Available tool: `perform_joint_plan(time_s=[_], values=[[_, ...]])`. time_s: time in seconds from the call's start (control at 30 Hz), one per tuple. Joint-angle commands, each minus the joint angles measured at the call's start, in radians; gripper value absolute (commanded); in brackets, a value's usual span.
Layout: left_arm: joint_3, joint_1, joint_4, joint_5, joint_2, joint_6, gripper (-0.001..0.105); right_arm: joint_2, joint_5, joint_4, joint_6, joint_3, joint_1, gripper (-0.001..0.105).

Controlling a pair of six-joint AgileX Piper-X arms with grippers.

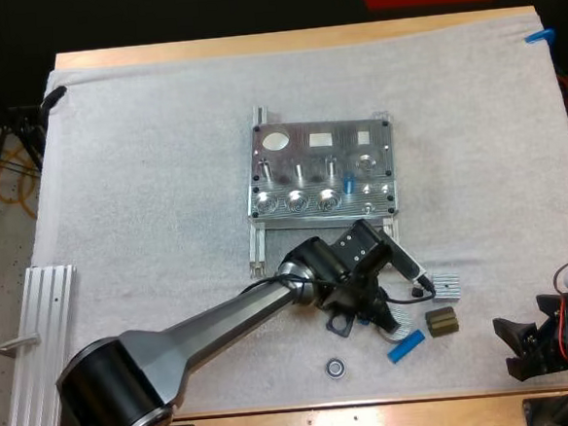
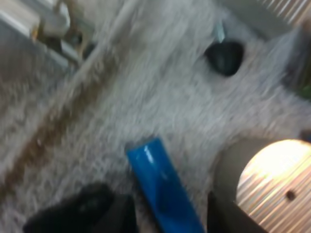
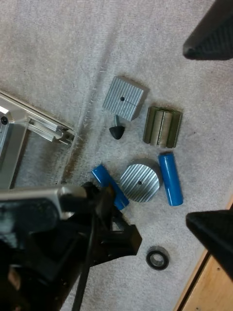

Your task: Load cells from left to right

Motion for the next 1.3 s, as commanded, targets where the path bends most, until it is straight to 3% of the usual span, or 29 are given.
perform_joint_plan(time_s=[0.0,0.3,0.47,0.9,1.0,1.13,1.27], values=[[-0.004,-0.006,0.031,-0.022,0.003,-0.016,0.035,-0.005,-0.011,-0.003,-0.001,-0.001,0.002,0.063],[-0.005,-0.006,0.067,-0.015,0.043,-0.041,0.035,-0.005,-0.011,-0.003,-0.001,-0.001,0.002,0.063],[-0.005,-0.007,0.075,0.108,0.072,-0.074,0.035,-0.005,-0.011,-0.003,-0.001,-0.001,0.002,0.063],[-0.005,-0.008,0.105,0.074,0.074,-0.080,0.034,-0.005,-0.011,-0.007,-0.001,-0.001,0.002,0.063],[-0.005,-0.008,0.105,0.048,0.074,-0.077,0.024,-0.005,-0.011,-0.007,-0.001,-0.001,0.002,0.063],[-0.005,-0.008,0.103,0.043,0.074,-0.066,0.000,-0.005,-0.011,-0.007,-0.001,-0.001,0.002,0.063],[-0.012,-0.008,0.101,-0.006,0.061,-0.012,0.000,-0.005,-0.011,-0.015,-0.001,-0.001,0.002,0.063]])
